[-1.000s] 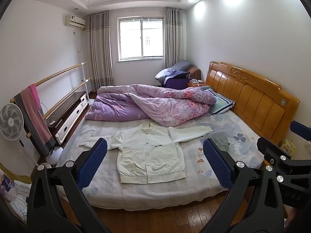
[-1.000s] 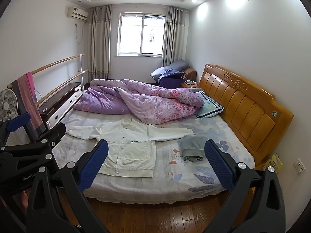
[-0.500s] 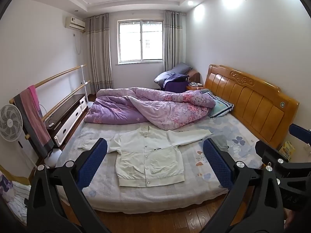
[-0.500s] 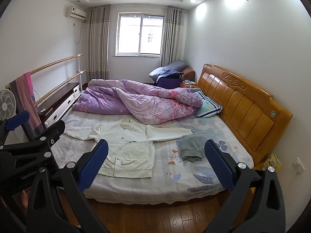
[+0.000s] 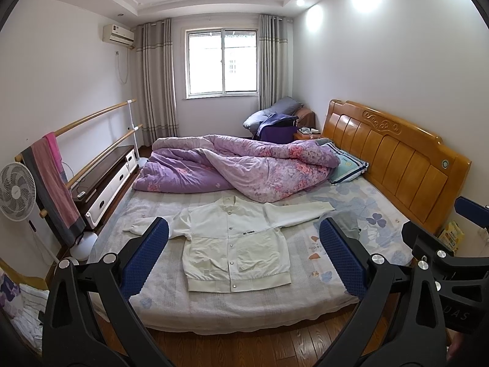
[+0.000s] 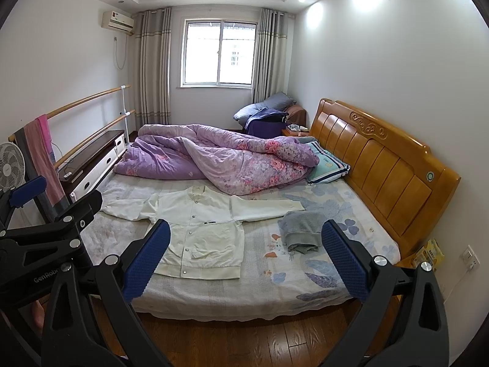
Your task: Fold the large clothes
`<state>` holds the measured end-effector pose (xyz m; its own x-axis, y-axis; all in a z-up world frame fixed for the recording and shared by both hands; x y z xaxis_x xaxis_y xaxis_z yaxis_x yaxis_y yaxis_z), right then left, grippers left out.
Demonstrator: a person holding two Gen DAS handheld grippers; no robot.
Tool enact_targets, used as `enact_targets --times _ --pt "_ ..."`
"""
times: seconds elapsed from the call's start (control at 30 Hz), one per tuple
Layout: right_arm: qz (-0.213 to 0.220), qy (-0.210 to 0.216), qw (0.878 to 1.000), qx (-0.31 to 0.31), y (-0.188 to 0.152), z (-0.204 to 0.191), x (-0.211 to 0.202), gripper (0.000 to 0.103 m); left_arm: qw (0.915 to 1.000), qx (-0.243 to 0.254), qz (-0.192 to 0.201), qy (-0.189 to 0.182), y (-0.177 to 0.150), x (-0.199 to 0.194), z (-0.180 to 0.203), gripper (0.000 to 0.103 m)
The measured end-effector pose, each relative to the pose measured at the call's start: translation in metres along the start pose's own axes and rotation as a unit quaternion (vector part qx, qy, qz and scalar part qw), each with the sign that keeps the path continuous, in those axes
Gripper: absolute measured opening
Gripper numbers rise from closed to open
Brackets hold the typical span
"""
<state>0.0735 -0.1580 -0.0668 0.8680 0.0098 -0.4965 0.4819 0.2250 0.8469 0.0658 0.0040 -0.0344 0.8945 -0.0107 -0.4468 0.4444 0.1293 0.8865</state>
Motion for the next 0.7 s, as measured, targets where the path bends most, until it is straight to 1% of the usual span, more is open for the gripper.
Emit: enact_targets --times 0.7 --pt "0.002 0.002 1.0 0.001 0.0023 -0.0009 0.0042 0.096 1.0 0.0 0.001 0.001 0.0006 -0.0001 -0.0011 0.098"
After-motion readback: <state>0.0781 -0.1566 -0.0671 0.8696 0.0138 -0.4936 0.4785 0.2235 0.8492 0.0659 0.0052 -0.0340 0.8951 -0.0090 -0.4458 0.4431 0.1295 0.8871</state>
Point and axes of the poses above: each gripper's, at about its wrist camera, not at the fingertips, and x roughly the way its jaws point, z to its right, y to its top, the point moved 7 cm from there along x, roughly the way its jaws point, and after that the axes turned 9 degrees about -x, right-handed, at the moved point
